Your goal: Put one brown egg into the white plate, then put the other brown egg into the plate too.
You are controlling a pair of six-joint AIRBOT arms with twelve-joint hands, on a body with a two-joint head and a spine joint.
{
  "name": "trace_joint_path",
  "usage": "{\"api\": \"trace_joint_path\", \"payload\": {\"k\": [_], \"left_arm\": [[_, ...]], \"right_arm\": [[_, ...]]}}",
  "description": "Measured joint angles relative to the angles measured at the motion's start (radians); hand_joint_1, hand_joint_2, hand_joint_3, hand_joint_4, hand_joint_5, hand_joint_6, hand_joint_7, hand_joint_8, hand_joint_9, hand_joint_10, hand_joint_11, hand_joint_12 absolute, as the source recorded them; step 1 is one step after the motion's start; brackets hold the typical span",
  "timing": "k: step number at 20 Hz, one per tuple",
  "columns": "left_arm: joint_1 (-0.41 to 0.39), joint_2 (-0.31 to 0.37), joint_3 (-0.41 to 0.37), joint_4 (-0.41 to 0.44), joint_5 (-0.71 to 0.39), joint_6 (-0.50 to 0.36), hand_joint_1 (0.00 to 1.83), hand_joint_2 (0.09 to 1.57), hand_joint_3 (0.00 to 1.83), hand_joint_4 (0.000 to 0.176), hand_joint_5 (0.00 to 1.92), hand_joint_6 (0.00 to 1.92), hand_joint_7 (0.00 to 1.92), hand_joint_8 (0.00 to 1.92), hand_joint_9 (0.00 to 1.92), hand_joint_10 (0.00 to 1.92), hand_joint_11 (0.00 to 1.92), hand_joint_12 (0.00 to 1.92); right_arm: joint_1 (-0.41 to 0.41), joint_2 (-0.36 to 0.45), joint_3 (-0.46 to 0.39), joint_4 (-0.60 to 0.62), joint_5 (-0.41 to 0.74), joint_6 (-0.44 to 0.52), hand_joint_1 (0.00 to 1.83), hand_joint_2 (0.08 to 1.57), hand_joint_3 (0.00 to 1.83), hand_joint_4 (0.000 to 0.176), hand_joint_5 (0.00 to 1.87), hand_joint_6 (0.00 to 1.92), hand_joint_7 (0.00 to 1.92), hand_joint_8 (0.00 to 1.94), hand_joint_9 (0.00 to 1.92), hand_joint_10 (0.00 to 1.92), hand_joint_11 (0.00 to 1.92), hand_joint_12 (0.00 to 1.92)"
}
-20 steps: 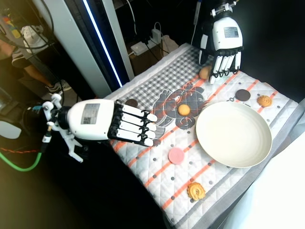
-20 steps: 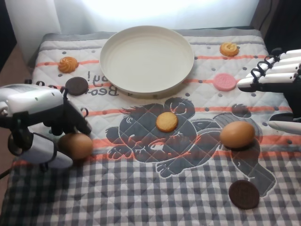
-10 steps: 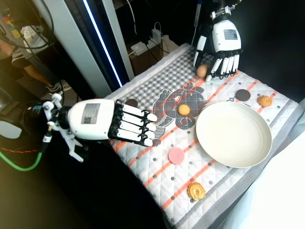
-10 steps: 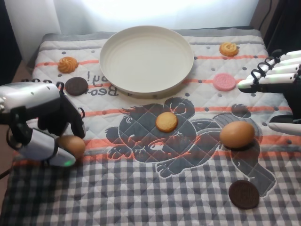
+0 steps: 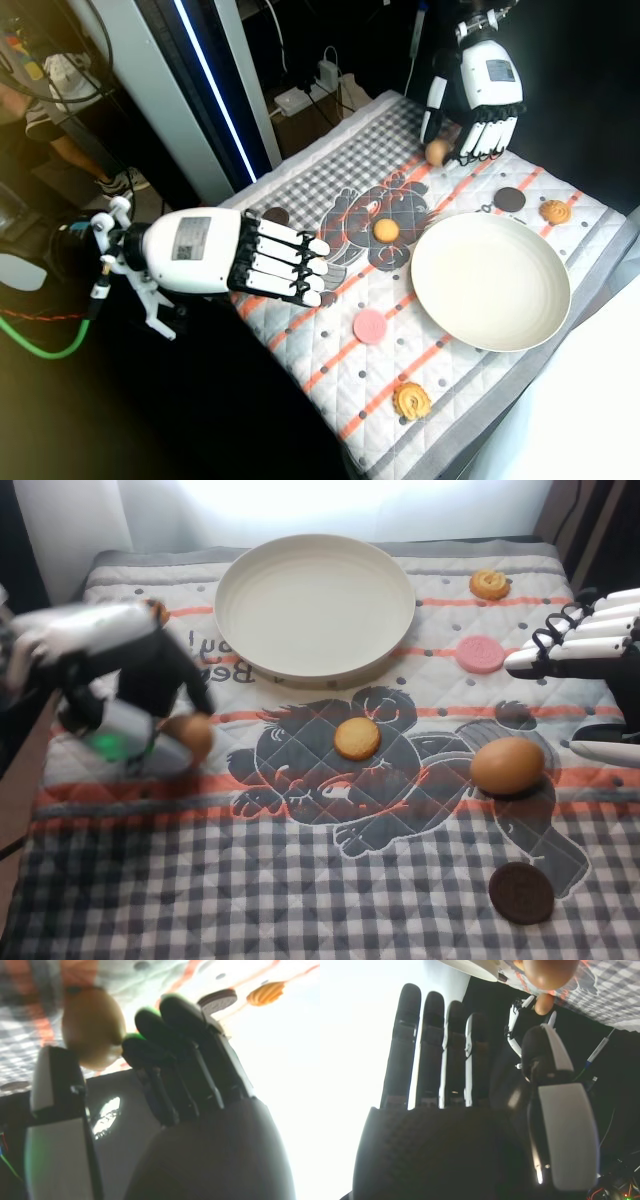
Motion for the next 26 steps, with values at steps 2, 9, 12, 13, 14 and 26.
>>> {"api": "trace_joint_path", "payload": {"k": [2,9,12,13,14,26], "left_arm": [[-0.07,-0.075,0.066,0.005,-0.003,-0.001,1.24,1.15,0.0,0.0,0.96,0.8,0.88,1.35,0.81,1.16,0.67,1.44],[-0.197,-0.302,0.379,-0.092,0.043,0.002,1.23,1.16,0.0,0.0,0.92,0.88,0.9,1.32,0.86,1.15,0.67,1.4],[-0.197,-0.335,0.41,-0.124,0.096,0.002,0.87,0.85,0.0,0.073,0.56,0.07,0.62,0.42,0.49,0.96,0.26,1.46],[-0.197,-0.333,0.399,-0.129,0.097,0.001,0.8,0.84,0.0,0.109,0.39,0.01,0.56,0.19,0.46,0.68,0.19,1.3],[-0.195,-0.322,0.377,-0.13,0.089,0.002,0.75,0.85,0.0,0.144,0.28,0.0,0.5,0.05,0.47,0.42,0.11,1.27],[0.058,0.099,-0.093,0.29,-0.32,-0.557,0.67,0.82,0.0,0.176,0.02,0.0,0.1,0.0,0.18,0.0,0.0,0.38]], "right_arm": [[0.0,-0.007,0.005,0.0,0.0,0.0,0.68,1.23,0.0,0.0,0.55,0.0,0.66,0.0,0.68,0.0,0.59,0.26],[0.037,-0.04,0.027,-0.019,0.003,0.0,0.72,1.22,0.0,0.0,0.55,0.0,0.66,0.0,0.68,0.0,0.59,0.24],[0.052,-0.057,0.04,-0.053,-0.009,0.001,0.63,1.22,0.0,0.0,0.54,0.0,0.66,0.0,0.68,0.0,0.6,0.24],[0.059,-0.057,0.04,-0.052,-0.006,0.001,0.64,1.22,0.0,0.01,0.54,0.0,0.67,0.0,0.68,0.0,0.61,0.25],[0.059,-0.057,0.04,-0.048,0.0,0.001,0.65,1.21,0.0,0.024,0.52,0.0,0.66,0.0,0.68,0.0,0.61,0.24],[0.044,-0.073,0.045,-0.094,-0.023,0.001,0.77,1.04,0.0,0.059,0.43,0.0,0.57,0.0,0.6,0.0,0.38,0.49]]}}
